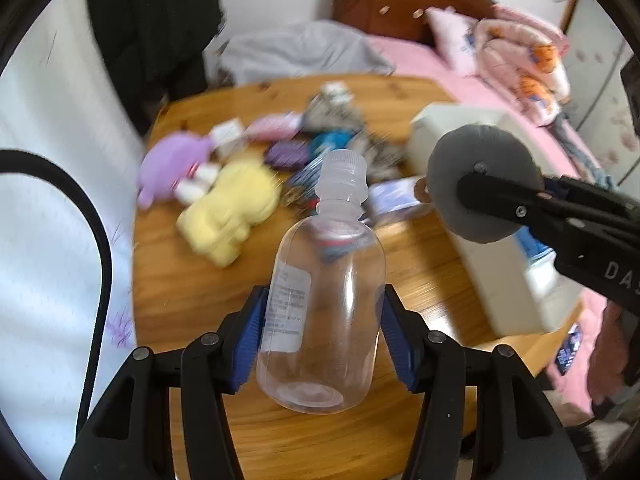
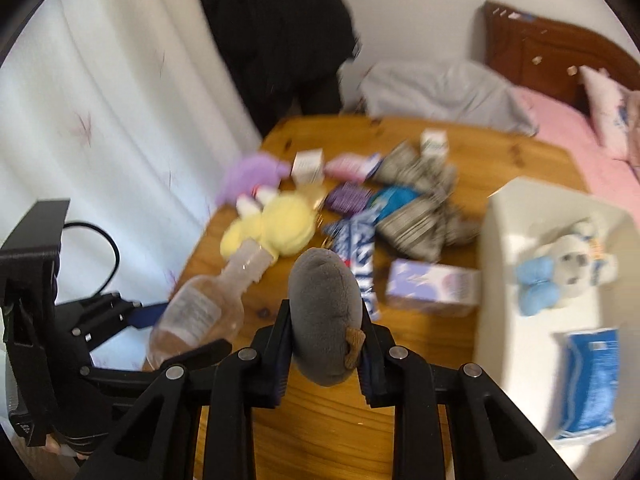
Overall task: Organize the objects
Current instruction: 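Carry the bottle and grey plush over the white tray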
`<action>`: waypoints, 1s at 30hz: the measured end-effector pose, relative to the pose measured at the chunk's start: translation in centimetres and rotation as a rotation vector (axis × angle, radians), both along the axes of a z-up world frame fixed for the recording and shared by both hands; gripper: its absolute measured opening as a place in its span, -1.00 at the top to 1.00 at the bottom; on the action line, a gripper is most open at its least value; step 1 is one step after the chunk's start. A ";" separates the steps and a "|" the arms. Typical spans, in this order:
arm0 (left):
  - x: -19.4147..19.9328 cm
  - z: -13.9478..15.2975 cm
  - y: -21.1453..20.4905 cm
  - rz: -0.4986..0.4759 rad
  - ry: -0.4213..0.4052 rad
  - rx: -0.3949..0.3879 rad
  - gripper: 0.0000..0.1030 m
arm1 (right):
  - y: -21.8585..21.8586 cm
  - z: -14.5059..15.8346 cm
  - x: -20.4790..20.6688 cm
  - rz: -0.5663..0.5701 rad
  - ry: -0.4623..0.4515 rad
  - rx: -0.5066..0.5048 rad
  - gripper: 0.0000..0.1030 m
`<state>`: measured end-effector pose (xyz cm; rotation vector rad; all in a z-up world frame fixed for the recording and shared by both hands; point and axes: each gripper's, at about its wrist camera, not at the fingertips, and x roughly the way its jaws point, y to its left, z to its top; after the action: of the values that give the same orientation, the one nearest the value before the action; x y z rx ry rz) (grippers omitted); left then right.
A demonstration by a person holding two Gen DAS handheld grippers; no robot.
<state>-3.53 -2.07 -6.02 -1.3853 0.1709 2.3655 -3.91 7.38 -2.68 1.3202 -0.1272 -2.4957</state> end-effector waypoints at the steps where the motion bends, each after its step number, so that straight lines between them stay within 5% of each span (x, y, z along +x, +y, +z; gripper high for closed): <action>1: 0.1 0.8 0.9 -0.012 0.010 0.015 -0.15 | 0.4 0.6 0.1 -0.016 0.018 -0.009 0.46; 13: -0.6 7.9 9.8 -0.020 0.079 0.095 -0.15 | 11.8 7.8 6.4 -0.239 0.234 -0.085 0.46; 23: -2.2 11.3 17.5 -0.043 0.104 0.119 -0.15 | 18.5 7.0 9.3 -0.361 0.272 -0.090 0.46; 30: -4.0 11.0 22.3 -0.068 0.085 0.114 -0.15 | 21.3 5.8 9.9 -0.409 0.267 -0.109 0.45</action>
<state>-7.51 20.21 4.95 -1.2093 0.1035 2.3404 5.97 28.67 3.14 0.9833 -0.5088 -2.9268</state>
